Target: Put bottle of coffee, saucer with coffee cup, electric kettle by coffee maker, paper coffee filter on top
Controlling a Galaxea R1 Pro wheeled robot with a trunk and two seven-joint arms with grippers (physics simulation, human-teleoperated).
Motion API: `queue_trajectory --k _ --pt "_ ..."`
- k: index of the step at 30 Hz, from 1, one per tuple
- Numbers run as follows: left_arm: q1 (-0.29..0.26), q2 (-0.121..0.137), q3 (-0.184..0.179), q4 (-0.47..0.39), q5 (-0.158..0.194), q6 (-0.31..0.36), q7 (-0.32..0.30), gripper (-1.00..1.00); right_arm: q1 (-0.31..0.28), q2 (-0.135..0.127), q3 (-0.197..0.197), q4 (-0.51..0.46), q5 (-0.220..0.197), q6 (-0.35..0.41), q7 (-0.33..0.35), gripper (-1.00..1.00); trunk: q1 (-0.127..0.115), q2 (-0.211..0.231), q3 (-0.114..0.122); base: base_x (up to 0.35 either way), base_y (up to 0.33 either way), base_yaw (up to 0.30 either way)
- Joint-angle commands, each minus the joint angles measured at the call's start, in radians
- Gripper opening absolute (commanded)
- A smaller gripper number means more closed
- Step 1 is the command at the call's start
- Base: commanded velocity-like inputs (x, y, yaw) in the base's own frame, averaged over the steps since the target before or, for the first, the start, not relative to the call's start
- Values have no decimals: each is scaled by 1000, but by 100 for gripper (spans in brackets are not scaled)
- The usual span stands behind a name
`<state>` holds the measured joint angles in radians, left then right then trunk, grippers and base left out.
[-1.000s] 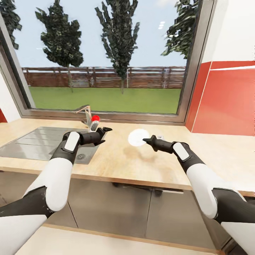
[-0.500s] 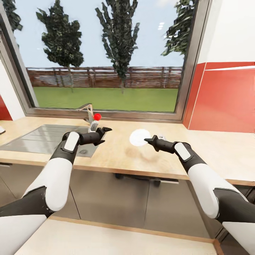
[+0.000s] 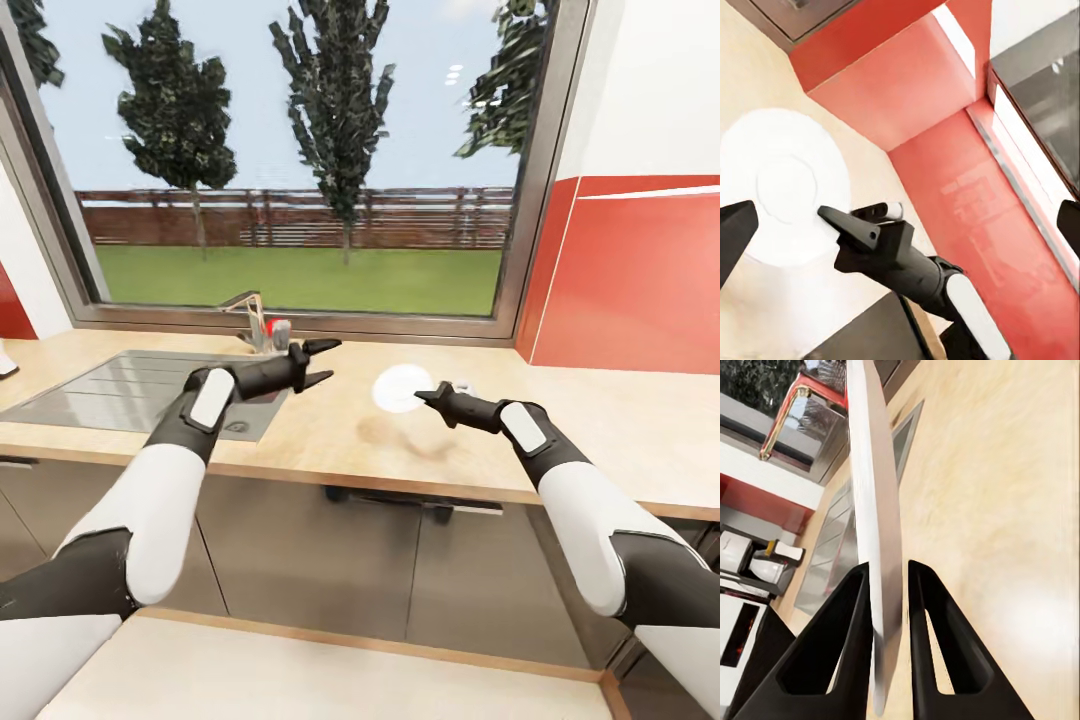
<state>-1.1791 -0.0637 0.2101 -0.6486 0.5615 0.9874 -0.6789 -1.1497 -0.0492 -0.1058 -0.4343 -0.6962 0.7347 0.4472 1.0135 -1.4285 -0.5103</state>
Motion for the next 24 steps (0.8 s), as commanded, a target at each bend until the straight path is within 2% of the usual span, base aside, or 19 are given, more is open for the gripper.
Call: queue_trajectory --k 1,2,4,5,8,9,11,12,15,16,18,19,21,23,24 --pt "-1 3 -30 0 -9 3 -43 100 -1 -2 -6 0 -1 8 3 -100 0 -1 -1 0 0 0" --pt "0 14 -94 -1 -9 2 -120 100 -1 -5 -6 0 -2 8 4 -100 0 -1 -1 0 0 0" --pt "1 29 -151 -4 -9 -1 -206 100 -1 -8 -6 0 -2 8 4 -100 0 -1 -1 0 0 0" --pt "4 45 -198 -17 -9 -8 -296 100 -1 -13 -6 0 -2 8 4 -100 0 -1 -1 0 0 0" --pt "20 77 -252 -44 -9 -21 -422 100 -1 -21 -6 0 -2 8 4 -100 0 -1 -1 0 0 0" --pt "45 102 -283 -64 -9 -27 -493 100 -1 -25 -6 0 -2 8 4 -100 0 -1 -1 0 0 0" --pt "82 122 -318 -94 -10 -30 -553 100 -1 -28 -6 0 -2 8 3 -100 0 -1 -1 0 0 0" --pt "127 141 -354 -140 -10 -33 -600 100 -1 -30 -6 0 -2 8 3 -100 0 -1 -1 0 0 0" --pt "211 177 -401 -230 -11 -35 -643 100 -1 -32 -6 0 -1 8 3 -100 0 -1 -1 0 0 0" --pt "275 207 -422 -290 -11 -37 -659 100 -1 -32 -6 0 -1 8 2 -100 0 -1 -1 0 0 0" --pt "343 236 -435 -346 -11 -41 -670 100 -1 -35 -6 0 0 8 2 -100 0 -1 -1 0 0 0" --pt "413 265 -444 -397 -10 -49 -677 100 -1 -38 -6 0 0 8 2 -100 0 -1 -1 0 0 0" --pt "489 294 -449 -442 -10 -63 -683 100 -1 -41 -6 0 1 7 2 -100 0 -1 -1 0 0 0" --pt "636 344 -455 -510 -10 -105 -709 100 -1 -49 -6 0 1 7 2 -100 0 -1 -1 0 0 0" --pt "670 356 -455 -519 -10 -118 -719 100 -1 -51 -6 0 1 7 2 -100 0 -1 -1 0 0 0"
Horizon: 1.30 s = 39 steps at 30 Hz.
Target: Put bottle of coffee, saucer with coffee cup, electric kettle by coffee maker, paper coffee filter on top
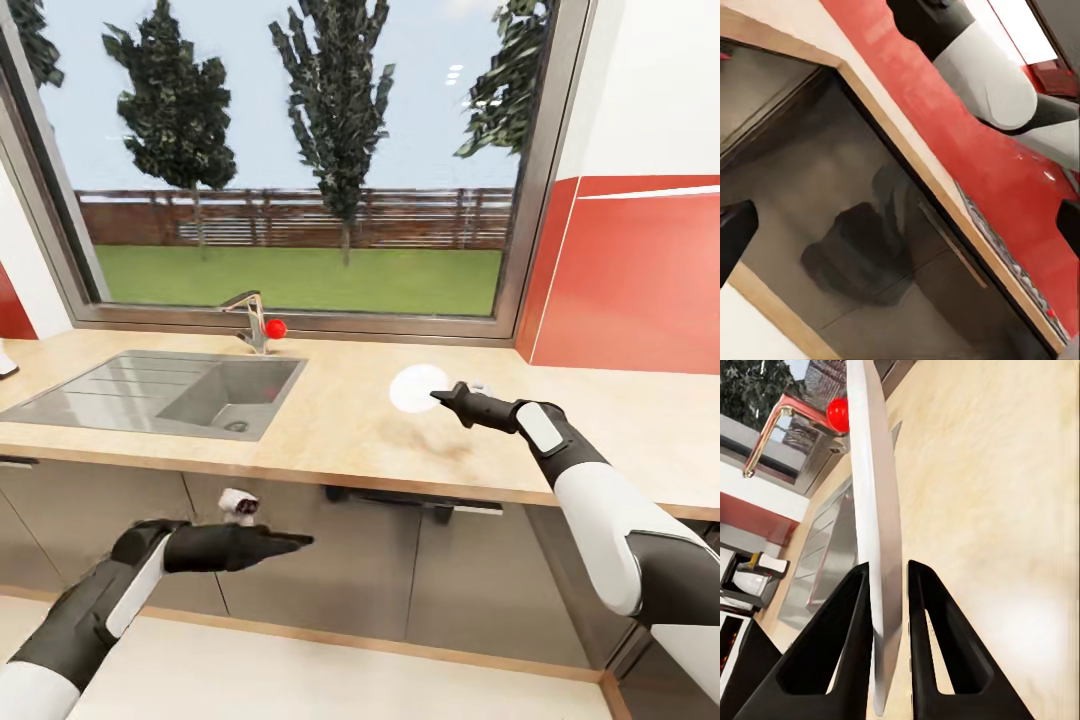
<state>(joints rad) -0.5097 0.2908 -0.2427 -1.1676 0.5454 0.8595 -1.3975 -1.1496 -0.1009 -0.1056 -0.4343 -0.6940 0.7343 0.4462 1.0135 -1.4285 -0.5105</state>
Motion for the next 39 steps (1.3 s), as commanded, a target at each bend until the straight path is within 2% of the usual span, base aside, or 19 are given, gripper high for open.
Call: queue_trajectory --k 1,2,3,4,6,7,8,9,10,11,12,13,14,21,23,25,26,33,39 --pt "110 58 -4 -18 8 -42 -39 100 -1 -5 -6 0 -2 7 3 -100 0 -1 -1 0 0 0" --pt "133 75 -5 -16 9 -54 -48 100 -1 -6 -6 0 -2 7 3 -100 0 -1 -1 0 0 0" --pt "176 107 -5 -1 11 -77 -63 100 -1 -7 -5 0 -2 7 3 -100 0 -1 -1 0 0 0" --pt "196 120 -5 15 12 -87 -71 100 -1 -8 -5 0 -2 7 3 -100 0 -1 -1 0 0 0" --pt "256 155 -5 148 14 -143 -110 100 -1 -9 -5 0 -2 7 3 -100 0 -1 -1 0 0 0" --pt "265 159 -4 201 15 -164 -126 100 -1 -9 -5 0 -2 7 4 -100 0 -1 -1 0 0 0" --pt "285 168 3 466 16 -302 -173 100 -1 -8 -3 0 -2 7 4 -100 0 -1 -1 0 0 0" --pt "290 171 21 590 17 -384 -173 100 -1 -8 -2 0 -2 7 4 -100 0 -1 -1 0 0 0" --pt "295 174 79 750 17 -486 -173 100 -1 -6 -2 0 -2 7 3 -100 0 -1 -1 0 0 49" --pt "297 175 129 845 17 -527 -173 100 -1 -6 -2 0 -2 7 3 -100 0 -1 -1 0 0 121" --pt "297 175 153 889 17 -543 -173 100 -1 -6 -2 0 -2 7 3 -100 0 -1 -1 0 0 151" --pt "299 174 251 1068 16 -588 -173 100 -1 -3 -2 0 -2 7 3 -100 0 -1 -1 0 0 241" --pt "299 162 274 1109 16 -595 -173 100 -1 -1 -2 0 -2 7 3 -100 0 -1 -1 0 0 260" --pt "299 145 290 1136 16 -598 -173 100 0 4 -2 2 -2 7 3 -100 0 -1 -1 0 0 269" --pt "299 143 291 1137 16 -599 -126 100 0 8 -2 3 -1 7 3 -100 0 -1 -1 0 0 272" --pt "300 142 292 1138 17 -599 -73 100 1 29 -1 4 -1 6 3 -100 0 -1 -1 0 0 273" --pt "300 142 292 1138 17 -599 -60 100 1 48 0 4 -1 5 3 -100 0 -1 -1 0 0 273" --pt "300 139 293 1137 19 -600 -52 100 4 78 -2 -7 1 8 3 -100 0 -1 -1 4 0 136" --pt "300 139 293 1137 19 -600 -52 100 2 77 -2 -7 1 9 3 -100 0 -1 -1 0 0 0"
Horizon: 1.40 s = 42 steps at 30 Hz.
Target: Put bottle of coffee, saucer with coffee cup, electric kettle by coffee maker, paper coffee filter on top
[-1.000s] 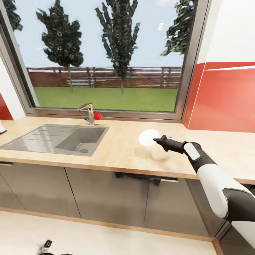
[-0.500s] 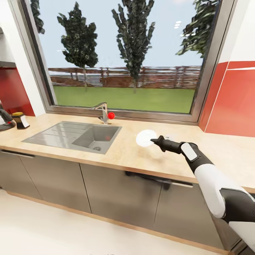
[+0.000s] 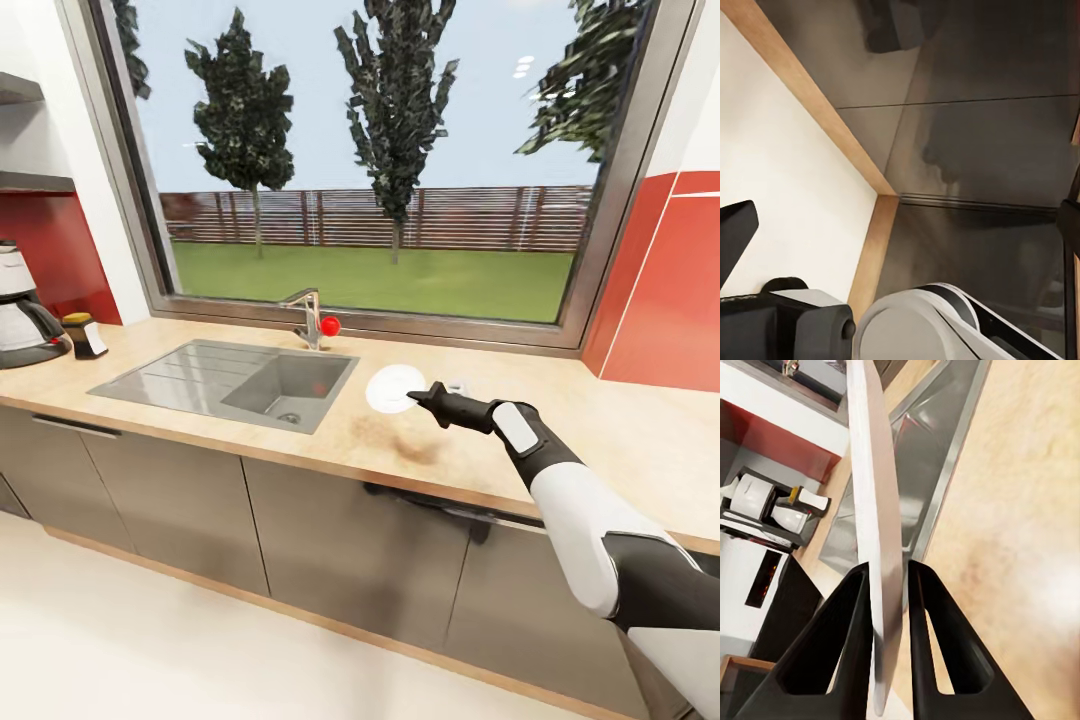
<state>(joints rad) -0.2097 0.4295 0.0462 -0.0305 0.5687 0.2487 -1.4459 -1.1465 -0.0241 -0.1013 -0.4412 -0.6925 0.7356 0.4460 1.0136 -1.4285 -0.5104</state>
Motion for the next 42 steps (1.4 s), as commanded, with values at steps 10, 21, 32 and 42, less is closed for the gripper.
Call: queue_trajectory --k 10,21,32,42 --pt "0 0 4 0 -4 11 -4 100 -1 1 -6 0 -1 8 3 -100 0 -1 -1 0 0 0" --pt "0 -16 4 0 -4 11 -4 100 -24 4 -5 -3 -2 10 3 -100 0 -1 -1 0 0 145" --pt "0 -17 4 -1 -4 11 -4 100 -25 16 -2 -2 -2 9 3 -100 0 -1 -1 0 0 268" --pt "0 -17 4 -1 -4 11 -4 100 -24 27 -2 -2 -2 8 3 -100 0 -1 -1 158 151 125"
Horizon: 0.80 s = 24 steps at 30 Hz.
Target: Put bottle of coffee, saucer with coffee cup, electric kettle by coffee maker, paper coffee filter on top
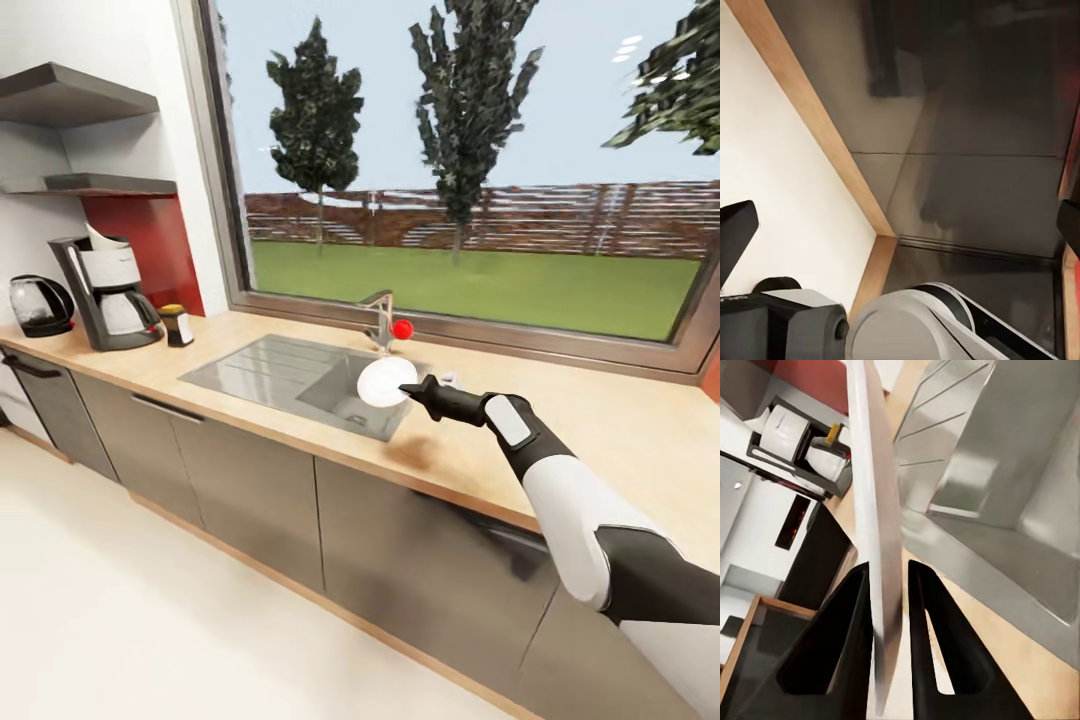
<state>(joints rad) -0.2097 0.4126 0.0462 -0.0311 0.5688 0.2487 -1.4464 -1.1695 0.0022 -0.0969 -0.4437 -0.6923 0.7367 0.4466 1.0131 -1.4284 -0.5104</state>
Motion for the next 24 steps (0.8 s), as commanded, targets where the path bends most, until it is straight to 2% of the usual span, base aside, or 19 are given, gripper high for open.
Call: queue_trajectory --k 1,5,19,24 --pt "0 0 4 0 -4 11 -3 100 -1 1 -6 0 -3 7 2 -100 0 -1 -1 196 250 33" --pt "0 0 4 0 -4 11 -3 100 -1 1 -6 0 -3 7 2 -100 0 -1 -1 148 276 155" --pt "0 0 4 -1 -4 11 -3 100 -1 2 -5 0 -3 7 1 -100 0 -1 -1 114 291 258" --pt "0 0 4 -1 -4 11 -3 100 -1 2 -7 0 -3 7 1 -100 0 -1 -1 283 179 66"
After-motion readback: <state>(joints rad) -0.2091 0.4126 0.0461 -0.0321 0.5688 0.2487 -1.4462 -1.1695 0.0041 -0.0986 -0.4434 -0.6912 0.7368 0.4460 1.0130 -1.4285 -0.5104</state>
